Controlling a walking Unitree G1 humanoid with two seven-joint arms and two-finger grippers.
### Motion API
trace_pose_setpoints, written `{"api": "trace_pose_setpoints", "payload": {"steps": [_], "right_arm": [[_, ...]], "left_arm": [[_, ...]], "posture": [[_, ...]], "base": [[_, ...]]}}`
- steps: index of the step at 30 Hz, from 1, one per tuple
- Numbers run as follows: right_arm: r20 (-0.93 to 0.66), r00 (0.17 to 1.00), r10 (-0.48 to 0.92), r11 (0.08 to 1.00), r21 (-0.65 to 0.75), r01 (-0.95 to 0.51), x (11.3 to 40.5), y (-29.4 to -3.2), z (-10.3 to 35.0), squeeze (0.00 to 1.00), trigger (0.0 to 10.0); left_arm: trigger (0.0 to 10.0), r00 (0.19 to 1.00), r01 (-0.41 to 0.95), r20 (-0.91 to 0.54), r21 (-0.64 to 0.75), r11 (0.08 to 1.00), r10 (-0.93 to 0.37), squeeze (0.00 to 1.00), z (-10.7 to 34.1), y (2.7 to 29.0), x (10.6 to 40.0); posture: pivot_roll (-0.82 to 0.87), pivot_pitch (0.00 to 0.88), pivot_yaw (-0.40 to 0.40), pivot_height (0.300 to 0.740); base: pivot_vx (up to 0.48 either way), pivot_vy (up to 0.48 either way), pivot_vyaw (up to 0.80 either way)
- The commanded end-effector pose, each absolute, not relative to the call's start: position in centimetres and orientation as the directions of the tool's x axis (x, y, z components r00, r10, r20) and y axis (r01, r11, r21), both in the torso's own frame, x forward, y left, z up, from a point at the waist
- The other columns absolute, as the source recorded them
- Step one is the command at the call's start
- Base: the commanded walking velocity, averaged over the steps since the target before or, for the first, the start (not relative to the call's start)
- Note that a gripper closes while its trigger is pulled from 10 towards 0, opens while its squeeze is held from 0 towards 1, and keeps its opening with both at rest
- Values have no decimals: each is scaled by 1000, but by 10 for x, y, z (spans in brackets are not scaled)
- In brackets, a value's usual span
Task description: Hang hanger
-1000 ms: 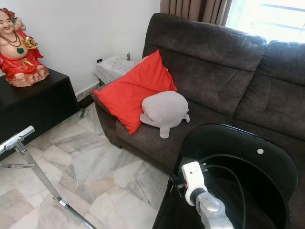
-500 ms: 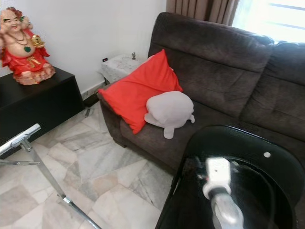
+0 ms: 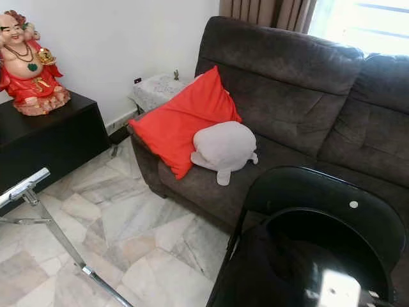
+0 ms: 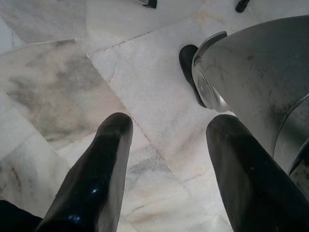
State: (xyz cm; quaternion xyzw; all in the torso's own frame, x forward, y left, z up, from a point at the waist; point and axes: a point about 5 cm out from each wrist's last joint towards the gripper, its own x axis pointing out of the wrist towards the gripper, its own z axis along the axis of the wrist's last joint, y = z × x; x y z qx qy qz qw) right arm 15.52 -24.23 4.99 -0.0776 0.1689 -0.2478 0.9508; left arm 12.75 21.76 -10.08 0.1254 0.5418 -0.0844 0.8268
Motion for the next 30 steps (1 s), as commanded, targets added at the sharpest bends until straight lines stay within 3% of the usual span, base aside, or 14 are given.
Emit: {"api": "trace_pose_setpoints", "payload": {"steps": [1, 9, 13, 23, 26, 28, 30], "right_arm": [[-271, 801, -535, 843, -233, 484, 153, -245, 56, 0, 10000], [-439, 713, -547, 827, -148, 543, 139, -244, 50, 0, 10000], [-566, 671, -479, 855, -130, 502, 138, -242, 34, 0, 10000], [-543, 742, -393, 912, -122, 393, 163, -270, 56, 0, 10000], [-564, 772, -292, 952, -91, 293, 164, -271, 60, 0, 10000], [-613, 775, -154, 988, -71, 140, 162, -268, 61, 0, 10000], [-626, 768, -134, 991, -69, 116, 161, -270, 62, 0, 10000]], "left_arm": [[10000, 385, 298, -923, 119, 947, -5, 0, -101, 219, 125], [10000, 384, 300, -923, 119, 946, -6, 0, -101, 219, 125], [10000, 383, 302, -924, 114, 946, -10, 0, -102, 218, 125], [10000, 385, 295, -923, 116, 948, -6, 0, -101, 218, 126], [10000, 384, 297, -923, 115, 948, -8, 0, -101, 219, 126], [10000, 383, 299, -924, 116, 947, -8, 0, -101, 219, 126], [10000, 383, 299, -924, 116, 947, -8, 0, -101, 219, 126]], "posture": [[35, 0, 9, 740], [21, 0, 5, 740], [25, 0, 2, 740], [21, 0, 6, 740], [18, 0, 10, 740], [16, 0, 11, 740], [16, 0, 13, 740]], "base": [[0, 0, 0], [0, 0, 0], [0, 0, 0], [0, 0, 0], [0, 0, 0], [0, 0, 0], [0, 0, 0]]}}
